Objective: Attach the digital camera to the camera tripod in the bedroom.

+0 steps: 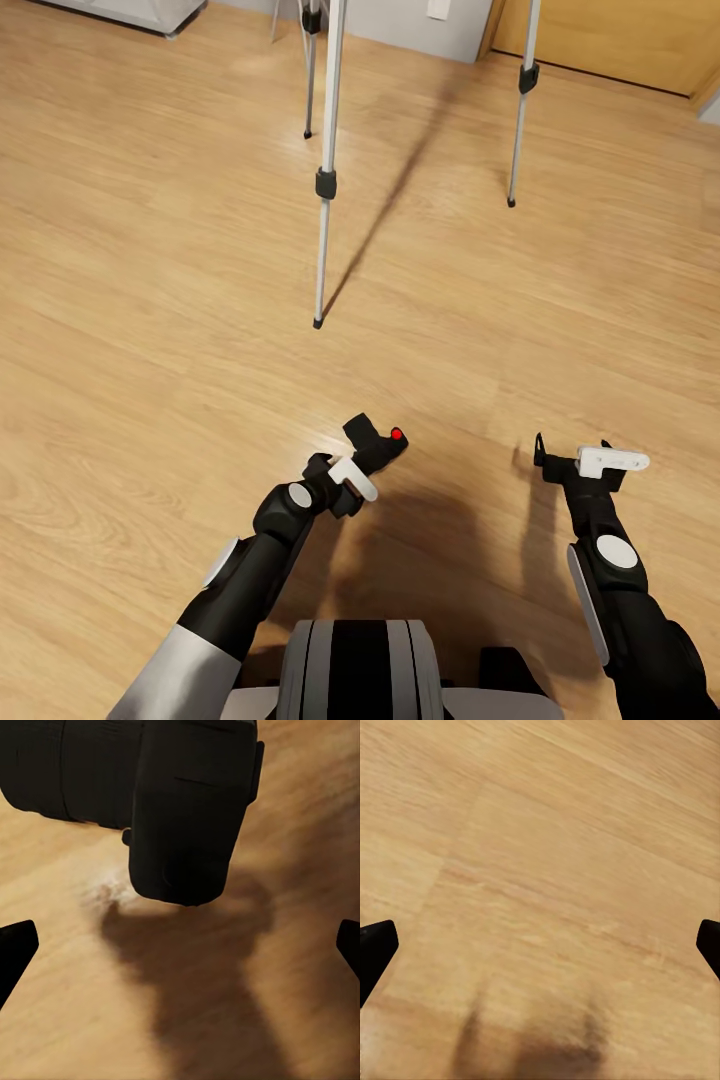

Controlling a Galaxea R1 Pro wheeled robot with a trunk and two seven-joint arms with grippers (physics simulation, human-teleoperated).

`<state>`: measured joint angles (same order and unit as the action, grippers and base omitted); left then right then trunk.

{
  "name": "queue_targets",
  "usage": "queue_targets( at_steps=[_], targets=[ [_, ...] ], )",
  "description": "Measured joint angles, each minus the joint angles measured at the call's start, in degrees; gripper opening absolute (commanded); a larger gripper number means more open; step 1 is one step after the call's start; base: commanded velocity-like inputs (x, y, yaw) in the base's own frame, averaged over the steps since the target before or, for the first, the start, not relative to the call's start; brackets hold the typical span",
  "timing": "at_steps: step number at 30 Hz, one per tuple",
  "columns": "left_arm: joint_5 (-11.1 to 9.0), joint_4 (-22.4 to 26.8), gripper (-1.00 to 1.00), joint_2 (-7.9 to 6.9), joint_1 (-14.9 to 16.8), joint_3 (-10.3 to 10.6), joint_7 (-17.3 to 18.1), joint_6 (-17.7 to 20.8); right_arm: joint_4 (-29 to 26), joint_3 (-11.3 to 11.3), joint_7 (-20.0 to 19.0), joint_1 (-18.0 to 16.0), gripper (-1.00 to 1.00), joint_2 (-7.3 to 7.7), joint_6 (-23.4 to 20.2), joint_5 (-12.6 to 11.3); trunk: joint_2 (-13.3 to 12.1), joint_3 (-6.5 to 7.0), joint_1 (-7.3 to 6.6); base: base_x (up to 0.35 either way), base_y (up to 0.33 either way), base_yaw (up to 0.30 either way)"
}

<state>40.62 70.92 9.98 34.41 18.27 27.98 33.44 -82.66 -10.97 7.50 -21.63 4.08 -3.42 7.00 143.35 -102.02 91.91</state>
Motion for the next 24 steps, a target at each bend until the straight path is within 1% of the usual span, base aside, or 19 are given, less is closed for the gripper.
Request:
queue_targets(
  at_steps=[8, 24],
  targets=[
    [0.0, 0.3, 1.00, 0.00, 0.0, 0.0, -0.1, 0.0, -0.1, 0.0, 0.0, 0.0, 1.00, 0.00, 0.0, 0.0, 0.0, -0.48, 0.00, 0.000, 0.000, 0.000],
    [0.2, 0.4, 1.00, 0.00, 0.3, 0.0, -0.4, -0.1, -0.1, 0.0, 0.0, 0.0, 1.00, 0.03, 0.0, 0.3, 0.0, -1.91, 0.00, 0.000, 0.000, 0.000]
  ],
)
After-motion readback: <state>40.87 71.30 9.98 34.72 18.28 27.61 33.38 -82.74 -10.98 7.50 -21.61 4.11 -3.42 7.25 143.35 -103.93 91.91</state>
